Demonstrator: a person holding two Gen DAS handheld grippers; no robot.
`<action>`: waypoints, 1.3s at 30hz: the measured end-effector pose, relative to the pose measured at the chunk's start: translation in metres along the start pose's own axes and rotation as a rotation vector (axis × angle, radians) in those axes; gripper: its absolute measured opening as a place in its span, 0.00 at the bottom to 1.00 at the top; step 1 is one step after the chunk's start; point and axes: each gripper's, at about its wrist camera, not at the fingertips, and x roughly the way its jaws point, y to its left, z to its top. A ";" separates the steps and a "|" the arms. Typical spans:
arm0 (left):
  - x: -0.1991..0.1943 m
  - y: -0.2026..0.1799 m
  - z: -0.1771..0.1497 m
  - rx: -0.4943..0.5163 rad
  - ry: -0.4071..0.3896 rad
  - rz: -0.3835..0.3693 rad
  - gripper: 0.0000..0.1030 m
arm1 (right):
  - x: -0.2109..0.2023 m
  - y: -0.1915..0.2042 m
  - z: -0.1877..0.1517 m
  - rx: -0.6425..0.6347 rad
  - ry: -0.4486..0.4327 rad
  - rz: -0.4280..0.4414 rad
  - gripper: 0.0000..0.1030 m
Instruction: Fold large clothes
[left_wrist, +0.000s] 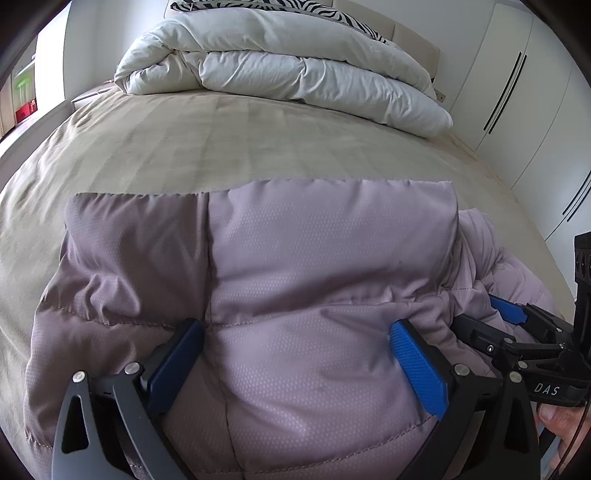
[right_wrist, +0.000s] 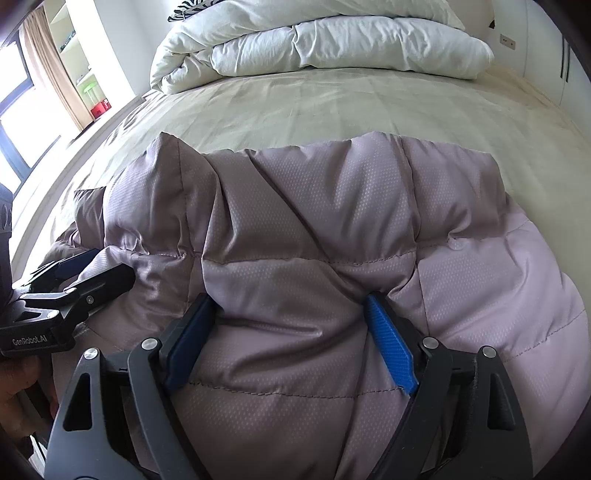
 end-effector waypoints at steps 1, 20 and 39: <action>0.000 0.000 0.000 0.000 -0.001 -0.001 1.00 | -0.001 0.000 -0.001 0.001 -0.002 0.000 0.81; -0.039 0.004 -0.017 -0.017 -0.023 -0.033 0.97 | -0.014 -0.001 -0.017 0.012 -0.093 0.014 0.81; -0.077 0.018 -0.065 0.007 -0.030 0.063 1.00 | -0.120 -0.073 -0.084 0.105 -0.004 -0.117 0.80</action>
